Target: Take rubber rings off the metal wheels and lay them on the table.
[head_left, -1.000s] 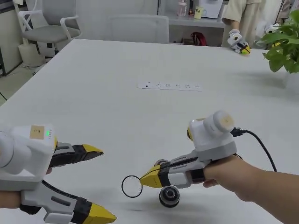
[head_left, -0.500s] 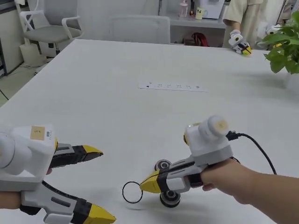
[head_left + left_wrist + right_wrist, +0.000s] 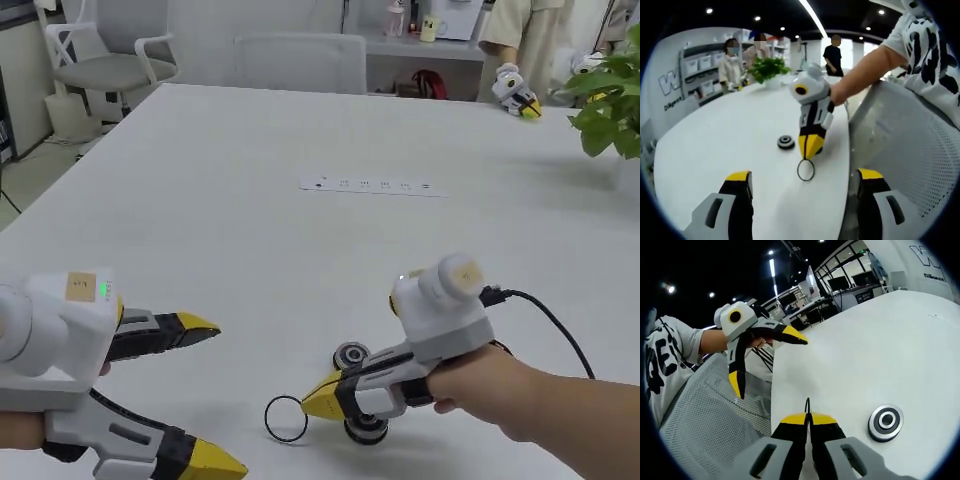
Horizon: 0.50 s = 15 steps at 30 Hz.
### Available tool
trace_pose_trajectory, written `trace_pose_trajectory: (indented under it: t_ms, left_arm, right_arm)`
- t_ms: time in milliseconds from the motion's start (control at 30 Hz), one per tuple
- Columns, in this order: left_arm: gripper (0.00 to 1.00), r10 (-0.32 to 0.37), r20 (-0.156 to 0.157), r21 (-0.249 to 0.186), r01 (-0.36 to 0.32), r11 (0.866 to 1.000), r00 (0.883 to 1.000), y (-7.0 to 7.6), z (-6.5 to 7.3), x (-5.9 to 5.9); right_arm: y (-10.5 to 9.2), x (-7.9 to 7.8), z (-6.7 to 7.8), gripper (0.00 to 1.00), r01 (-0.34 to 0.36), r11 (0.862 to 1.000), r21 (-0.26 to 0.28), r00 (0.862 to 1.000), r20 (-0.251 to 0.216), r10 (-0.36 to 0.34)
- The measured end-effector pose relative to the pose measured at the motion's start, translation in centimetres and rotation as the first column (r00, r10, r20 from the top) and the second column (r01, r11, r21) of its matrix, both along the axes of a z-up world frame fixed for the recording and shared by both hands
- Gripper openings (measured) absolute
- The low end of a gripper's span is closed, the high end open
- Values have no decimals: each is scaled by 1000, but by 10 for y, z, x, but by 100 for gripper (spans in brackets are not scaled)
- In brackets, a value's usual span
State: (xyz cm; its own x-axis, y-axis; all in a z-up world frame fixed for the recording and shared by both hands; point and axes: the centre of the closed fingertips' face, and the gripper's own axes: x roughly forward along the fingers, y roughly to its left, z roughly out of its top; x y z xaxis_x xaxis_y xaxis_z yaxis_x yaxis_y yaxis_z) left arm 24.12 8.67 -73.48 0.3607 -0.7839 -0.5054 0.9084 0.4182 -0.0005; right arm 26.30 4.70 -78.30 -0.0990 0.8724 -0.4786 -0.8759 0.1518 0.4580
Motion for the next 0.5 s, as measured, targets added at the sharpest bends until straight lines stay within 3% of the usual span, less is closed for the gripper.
trace_pose_trajectory:
  t_ms: [500]
  left_arm:
    - [86, -2, -2, 6, 2, 1000, 1000, -1, 0, 3]
  right_arm:
    - [-4, 7, -4, 0, 15, 1000, -14, 999, 34, -14]
